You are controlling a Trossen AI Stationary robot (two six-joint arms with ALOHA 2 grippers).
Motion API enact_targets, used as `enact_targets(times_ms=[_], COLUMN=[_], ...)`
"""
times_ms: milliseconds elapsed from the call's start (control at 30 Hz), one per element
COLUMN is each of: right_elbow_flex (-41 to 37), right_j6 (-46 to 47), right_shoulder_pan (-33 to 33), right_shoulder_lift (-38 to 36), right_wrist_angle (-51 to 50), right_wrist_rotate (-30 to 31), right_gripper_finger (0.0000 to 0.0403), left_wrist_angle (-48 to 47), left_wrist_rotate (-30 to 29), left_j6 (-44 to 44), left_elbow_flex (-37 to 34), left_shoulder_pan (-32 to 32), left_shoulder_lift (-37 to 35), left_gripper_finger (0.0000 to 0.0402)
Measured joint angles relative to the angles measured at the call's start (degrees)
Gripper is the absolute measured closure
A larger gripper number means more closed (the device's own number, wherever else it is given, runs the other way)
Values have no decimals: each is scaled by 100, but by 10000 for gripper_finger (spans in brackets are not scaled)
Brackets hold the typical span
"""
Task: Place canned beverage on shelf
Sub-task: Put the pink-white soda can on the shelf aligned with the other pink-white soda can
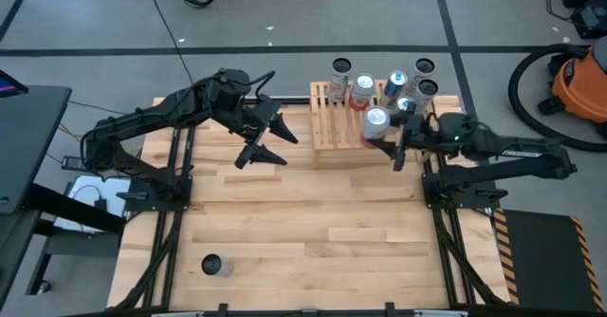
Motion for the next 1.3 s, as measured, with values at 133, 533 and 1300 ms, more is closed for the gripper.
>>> enact_targets(times_ms=[133,533,1300], right_elbow_flex=[-451,-955,-2123], right_j6=[346,380,-251], right_shoulder_pan=[65,1138,1937], right_shoulder_lift=[0,7,591], right_wrist_angle=[416,699,2818], right_wrist_rotate=[246,1618,4282], right_gripper_finger=[108,108,108], left_wrist_angle=[-5,-131,-122], left_wrist_rotate=[0,0,0], left_j6=[-3,-5,69], left_elbow_flex=[0,0,2], left_shoulder_pan=[0,2,0], left_shoulder_lift=[0,0,2], left_gripper_finger=[86,86,86])
